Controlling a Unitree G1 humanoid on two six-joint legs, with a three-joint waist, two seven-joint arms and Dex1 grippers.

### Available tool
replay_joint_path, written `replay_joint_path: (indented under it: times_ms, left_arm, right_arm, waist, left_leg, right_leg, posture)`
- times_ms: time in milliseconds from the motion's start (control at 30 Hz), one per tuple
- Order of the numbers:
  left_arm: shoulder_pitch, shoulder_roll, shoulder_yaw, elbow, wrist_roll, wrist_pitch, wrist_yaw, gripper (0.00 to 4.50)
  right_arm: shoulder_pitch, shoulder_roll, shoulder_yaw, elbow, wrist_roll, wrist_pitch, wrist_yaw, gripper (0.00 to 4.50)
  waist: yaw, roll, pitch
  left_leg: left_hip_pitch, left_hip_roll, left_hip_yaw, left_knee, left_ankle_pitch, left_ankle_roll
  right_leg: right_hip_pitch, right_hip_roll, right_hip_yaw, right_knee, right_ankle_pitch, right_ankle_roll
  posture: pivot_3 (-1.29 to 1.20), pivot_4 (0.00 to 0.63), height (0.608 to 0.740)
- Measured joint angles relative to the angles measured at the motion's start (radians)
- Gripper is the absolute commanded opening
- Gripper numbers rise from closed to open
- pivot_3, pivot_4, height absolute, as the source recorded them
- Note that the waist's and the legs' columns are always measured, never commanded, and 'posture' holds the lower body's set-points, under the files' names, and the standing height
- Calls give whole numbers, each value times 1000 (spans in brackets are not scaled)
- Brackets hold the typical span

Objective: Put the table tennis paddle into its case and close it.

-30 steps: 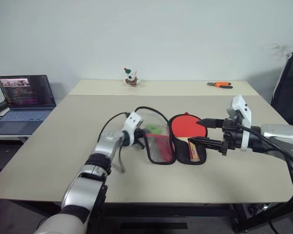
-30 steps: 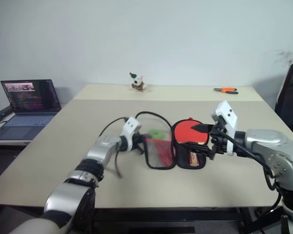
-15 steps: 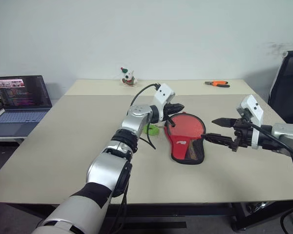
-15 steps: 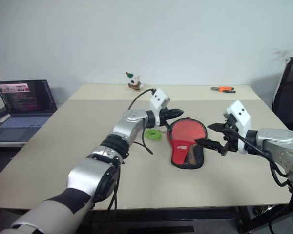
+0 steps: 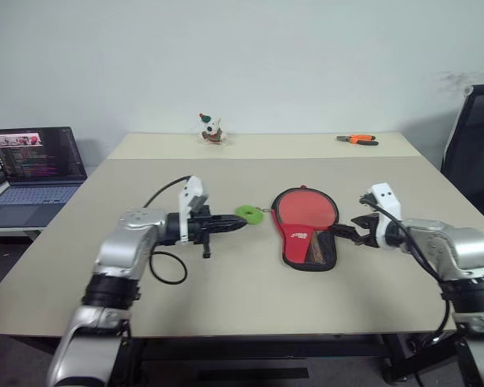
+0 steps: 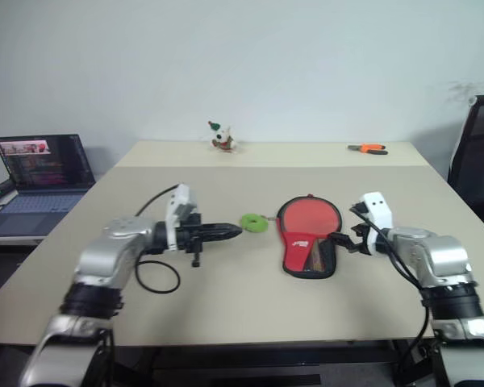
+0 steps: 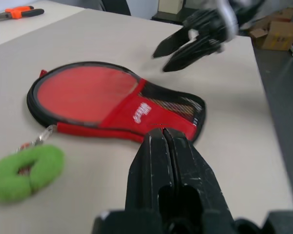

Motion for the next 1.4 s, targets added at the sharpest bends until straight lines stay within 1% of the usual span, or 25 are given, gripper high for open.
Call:
replay_joint_path:
  times_ms: [133,300,433,567,700,933,1067,1267,1400]
  left_arm:
    - [57,41,38,-90,-29,59,47,38]
    - [92,47,42,-159,-55,100,102,38]
    - [105,57,45,-187,-68,106,131,38]
    - [122,69,46,-201,-76,107,151,38]
    - [136,76,47,-205,-86,109,169,0]
    - [151,95,47,-218,-93,109,181,0]
    - [153,99,47,-230,-94,109,189,0]
    - [173,122,47,-232,-99,110,182,0]
    - [217,171,48,-251,-133,122,122,0]
  right_arm:
    - [-41,70,32,166,-72,-87,0,4500]
    - [-100,100,46,318,-140,-171,26,4500]
    - [-138,116,45,385,-155,-174,54,4500]
    - [-148,122,47,396,-175,-170,80,4500]
    - [-136,130,48,353,-179,-116,115,3625]
    - [-133,186,36,343,-180,-86,133,1212]
    - [-159,213,30,405,-188,-104,135,33]
    - [-232,256,-8,573,-189,-151,136,11]
    - [-264,285,-14,611,-187,-132,172,11]
  waist:
    - [0,0,0]
    - [-3,0,0]
    - [-4,-1,-1]
    - [-5,-2,-2]
    - [-6,-3,-2]
    - [-21,-4,-3]
    - [-29,-6,-4]
    - [-42,-6,-4]
    - [-56,-6,-4]
  left_leg:
    - [0,0,1,0,0,0]
    - [2,0,2,0,0,0]
    - [5,1,5,0,0,0]
    - [7,1,7,0,0,0]
    - [7,2,7,-1,0,0]
    - [8,2,8,-1,0,0]
    - [12,2,11,-1,0,0]
    - [24,5,13,-2,-1,0]
    - [25,9,15,-3,-1,0]
  right_leg:
    - [0,0,0,0,0,0]
    - [0,0,2,2,0,0]
    - [1,1,5,5,0,0]
    - [1,1,6,5,0,0]
    - [1,1,6,5,0,0]
    - [1,2,6,5,0,0]
    - [4,2,7,6,0,0]
    - [15,4,9,4,0,0]
    - [15,8,10,4,0,-2]
  posture:
    - [0,150,740]
    - [0,150,740]
    - [0,150,740]
    - [0,150,740]
    - [0,150,740]
    - [0,150,740]
    - [0,150,740]
    - [0,150,740]
    - [0,150,740]
